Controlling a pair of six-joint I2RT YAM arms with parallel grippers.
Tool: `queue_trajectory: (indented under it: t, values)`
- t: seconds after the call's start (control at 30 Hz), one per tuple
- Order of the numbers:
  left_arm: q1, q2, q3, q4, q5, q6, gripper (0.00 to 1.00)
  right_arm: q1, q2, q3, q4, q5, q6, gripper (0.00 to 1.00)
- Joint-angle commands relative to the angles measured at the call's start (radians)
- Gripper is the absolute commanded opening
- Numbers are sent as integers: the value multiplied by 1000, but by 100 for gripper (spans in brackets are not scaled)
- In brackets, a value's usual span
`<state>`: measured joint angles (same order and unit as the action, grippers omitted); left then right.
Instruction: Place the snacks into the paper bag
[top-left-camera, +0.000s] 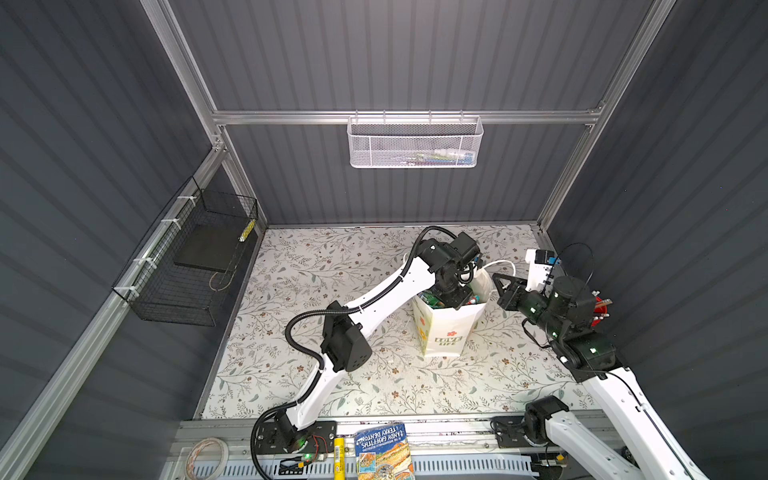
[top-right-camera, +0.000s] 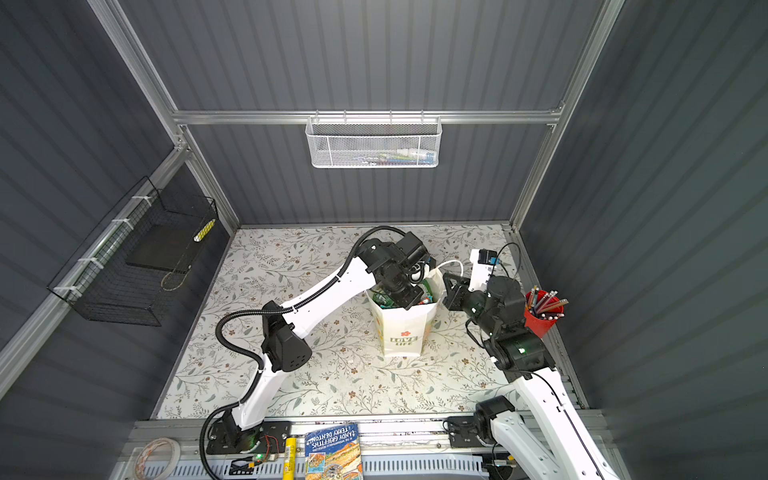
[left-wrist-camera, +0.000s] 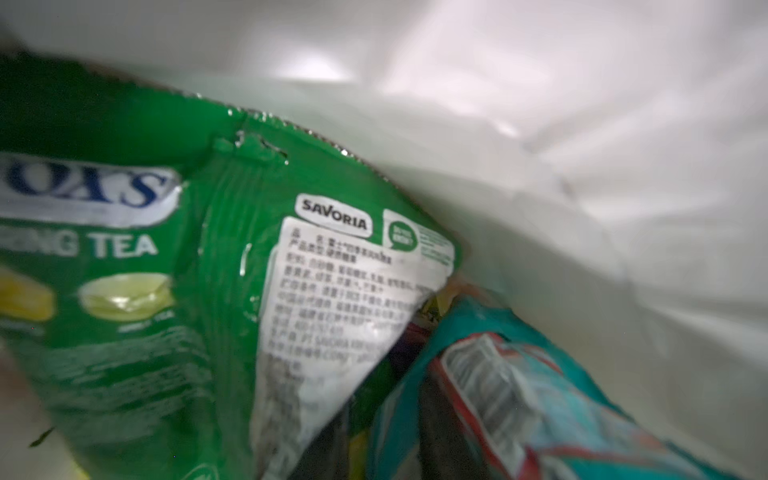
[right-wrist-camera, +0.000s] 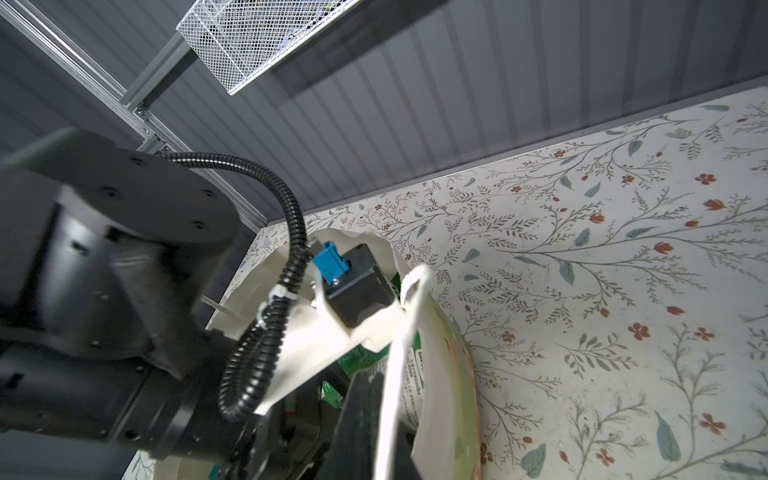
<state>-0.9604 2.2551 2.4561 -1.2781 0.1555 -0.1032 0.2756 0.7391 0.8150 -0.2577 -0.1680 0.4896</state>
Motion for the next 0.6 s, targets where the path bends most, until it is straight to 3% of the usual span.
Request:
queue_trajectory:
  t: [0.0,0.23,0.37,0.57]
  values:
    - [8,-201,1,98,0,-55,42,-1,-10,-4,12,3,-6,0]
    - [7,-557,-275,336,-141,-128,76,0,-9,-5,12,4,-8,0]
    - [11,-744,-452,402,-388,-128,99,0,-7,-5,13,2,-7,0]
    - [18,-849,-620,386,-474,-189,100,0,-3,-7,18,1,-6,0]
